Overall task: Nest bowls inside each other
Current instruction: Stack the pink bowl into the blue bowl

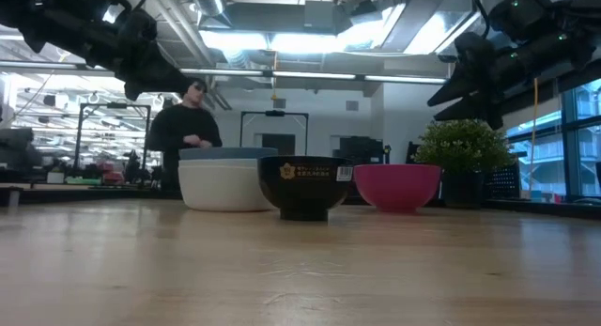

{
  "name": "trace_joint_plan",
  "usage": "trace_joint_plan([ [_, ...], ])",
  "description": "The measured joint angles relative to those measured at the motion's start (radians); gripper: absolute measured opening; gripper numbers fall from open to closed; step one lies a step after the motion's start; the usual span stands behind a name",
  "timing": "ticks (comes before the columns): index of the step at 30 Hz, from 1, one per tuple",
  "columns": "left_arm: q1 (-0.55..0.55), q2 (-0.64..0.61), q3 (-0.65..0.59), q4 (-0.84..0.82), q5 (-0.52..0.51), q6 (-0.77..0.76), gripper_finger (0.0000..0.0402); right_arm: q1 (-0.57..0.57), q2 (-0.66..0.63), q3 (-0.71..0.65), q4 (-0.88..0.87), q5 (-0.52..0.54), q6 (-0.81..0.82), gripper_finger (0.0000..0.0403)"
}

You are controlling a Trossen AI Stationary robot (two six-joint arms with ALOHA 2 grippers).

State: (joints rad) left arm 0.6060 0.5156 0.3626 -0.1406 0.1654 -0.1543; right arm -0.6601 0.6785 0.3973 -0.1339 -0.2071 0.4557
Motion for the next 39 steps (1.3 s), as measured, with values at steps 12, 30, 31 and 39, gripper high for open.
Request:
trace_joint_plan([
  [12, 0.0, 0.0, 0.0, 0.0, 0.0, 0.004, 0.0085, -0.014, 0.138, 0.26, -0.304, -0.001, -0.146, 0.0184],
  [30, 0.0, 0.0, 0.0, -0.008, 0.0, 0.007, 0.0085, -0.032, 0.513, 0.355, -0.38, 0.131, -0.225, 0.018],
  [31, 0.0, 0.0, 0.0, -0.008, 0.0, 0.007, 0.0085, -0.033, 0.52, 0.355, -0.375, 0.142, -0.225, 0.018],
  [39, 0.0, 0.0, 0.0, -0.008, 0.0, 0.007, 0.0085, -0.061, 0.544, 0.355, -0.373, 0.168, -0.227, 0.018],
])
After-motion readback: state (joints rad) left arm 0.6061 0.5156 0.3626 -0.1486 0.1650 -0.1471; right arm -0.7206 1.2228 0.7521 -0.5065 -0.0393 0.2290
